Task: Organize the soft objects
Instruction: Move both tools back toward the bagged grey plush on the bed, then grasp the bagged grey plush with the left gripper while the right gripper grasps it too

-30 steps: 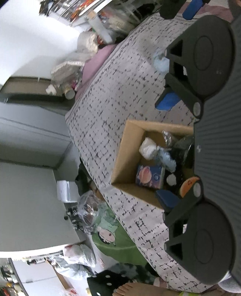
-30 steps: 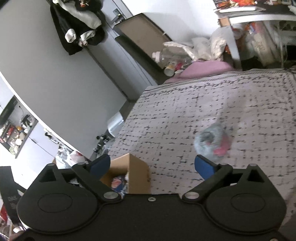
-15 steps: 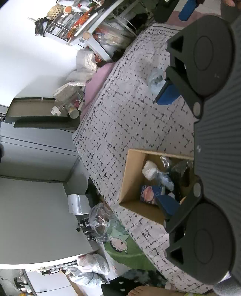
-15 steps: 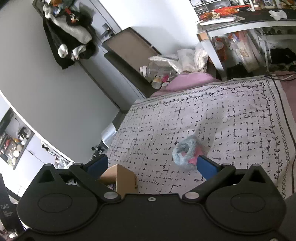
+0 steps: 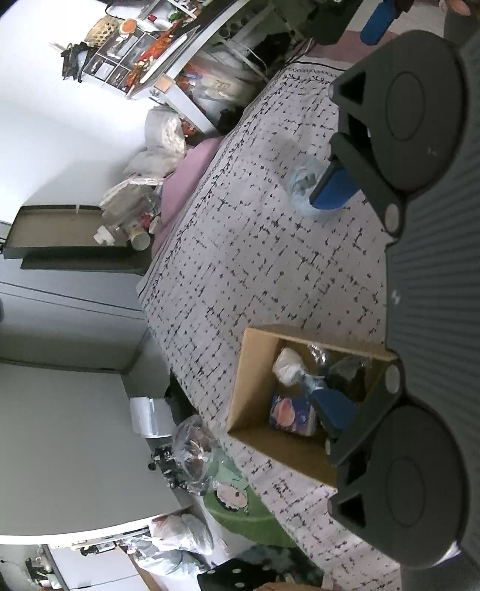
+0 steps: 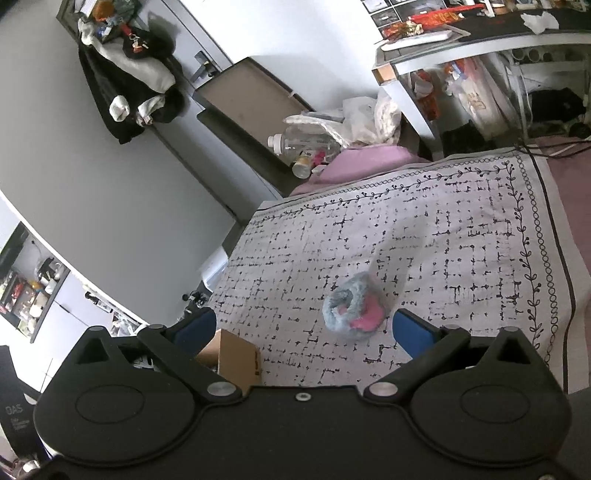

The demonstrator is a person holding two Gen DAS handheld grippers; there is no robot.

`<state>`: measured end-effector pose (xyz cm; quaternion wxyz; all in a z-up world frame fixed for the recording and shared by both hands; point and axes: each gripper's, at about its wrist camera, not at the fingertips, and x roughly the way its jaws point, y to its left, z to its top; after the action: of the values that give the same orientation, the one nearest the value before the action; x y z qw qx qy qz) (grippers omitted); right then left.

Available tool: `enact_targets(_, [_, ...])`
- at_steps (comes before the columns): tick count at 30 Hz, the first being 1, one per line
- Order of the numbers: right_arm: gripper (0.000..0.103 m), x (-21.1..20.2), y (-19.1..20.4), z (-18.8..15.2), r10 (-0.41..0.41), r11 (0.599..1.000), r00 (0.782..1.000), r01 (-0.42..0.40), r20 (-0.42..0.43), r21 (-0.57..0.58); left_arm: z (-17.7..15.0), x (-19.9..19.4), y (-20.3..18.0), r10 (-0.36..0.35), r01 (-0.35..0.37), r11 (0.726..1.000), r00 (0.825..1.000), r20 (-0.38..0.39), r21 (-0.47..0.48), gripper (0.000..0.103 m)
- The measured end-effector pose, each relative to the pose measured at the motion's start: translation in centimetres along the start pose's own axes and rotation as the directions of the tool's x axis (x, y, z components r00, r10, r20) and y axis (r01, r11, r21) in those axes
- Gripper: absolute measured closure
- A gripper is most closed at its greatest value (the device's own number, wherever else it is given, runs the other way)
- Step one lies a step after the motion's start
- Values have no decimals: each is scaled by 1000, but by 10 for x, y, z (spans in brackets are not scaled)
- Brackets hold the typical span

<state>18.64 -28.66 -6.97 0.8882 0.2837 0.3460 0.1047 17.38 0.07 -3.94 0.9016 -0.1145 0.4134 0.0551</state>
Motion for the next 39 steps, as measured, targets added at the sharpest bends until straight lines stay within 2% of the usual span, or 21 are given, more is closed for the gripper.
enact_targets(11, [0,11,-34,0,14,998,1000,-12,-21,69,-5,18,-21,-8,8,1000,1000,-28,-2,0])
enact_targets(17, [0,33,-51,-2,20,993,998,-14,-52,117,-8,37,-31,-8,9,1000,999,-39,20,0])
enact_targets(22, [2,54,-68,-2,1,984,998,9,-59,179,-7,59,-39,-57,58,998,995,-77,10,0])
enact_targets(27, [4,75,-83,2,35,966,997,-15,-75,256,-3,82,-48,-100,99,995,990,-95,-12,1])
enact_targets(29, [9,85,-86,3,36,962,996,-12,-86,271,-1,91,-52,-111,110,994,989,-102,-13,1])
enact_targets(32, [21,102,-92,1,46,954,993,-13,-105,300,0,106,-55,-136,134,991,984,-118,-23,4])
enact_targets(34, [35,114,-95,0,59,949,991,-18,-122,315,0,115,-57,-147,143,989,982,-122,-37,4])
enact_targets(36, [42,127,-97,0,68,944,987,-18,-142,331,1,123,-58,-164,159,986,979,-119,-50,9])
enact_targets(39, [46,144,-96,1,82,944,983,-24,-163,329,2,139,-60,-188,178,981,973,-137,-77,24])
